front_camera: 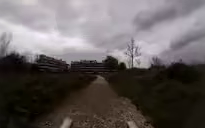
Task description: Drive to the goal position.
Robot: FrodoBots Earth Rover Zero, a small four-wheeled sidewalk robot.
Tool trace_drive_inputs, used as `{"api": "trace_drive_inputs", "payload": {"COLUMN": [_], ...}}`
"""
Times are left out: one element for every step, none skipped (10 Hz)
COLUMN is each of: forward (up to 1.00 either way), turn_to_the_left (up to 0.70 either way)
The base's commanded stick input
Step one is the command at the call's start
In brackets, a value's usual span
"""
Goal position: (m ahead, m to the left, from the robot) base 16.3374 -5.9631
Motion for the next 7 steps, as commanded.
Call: {"api": "trace_drive_inputs", "payload": {"forward": [0.70,0.70,0.70,0.70,0.70,0.70,0.70], "turn_to_the_left": [0.00,0.00,0.00,0.00,0.00,0.00,0.00]}}
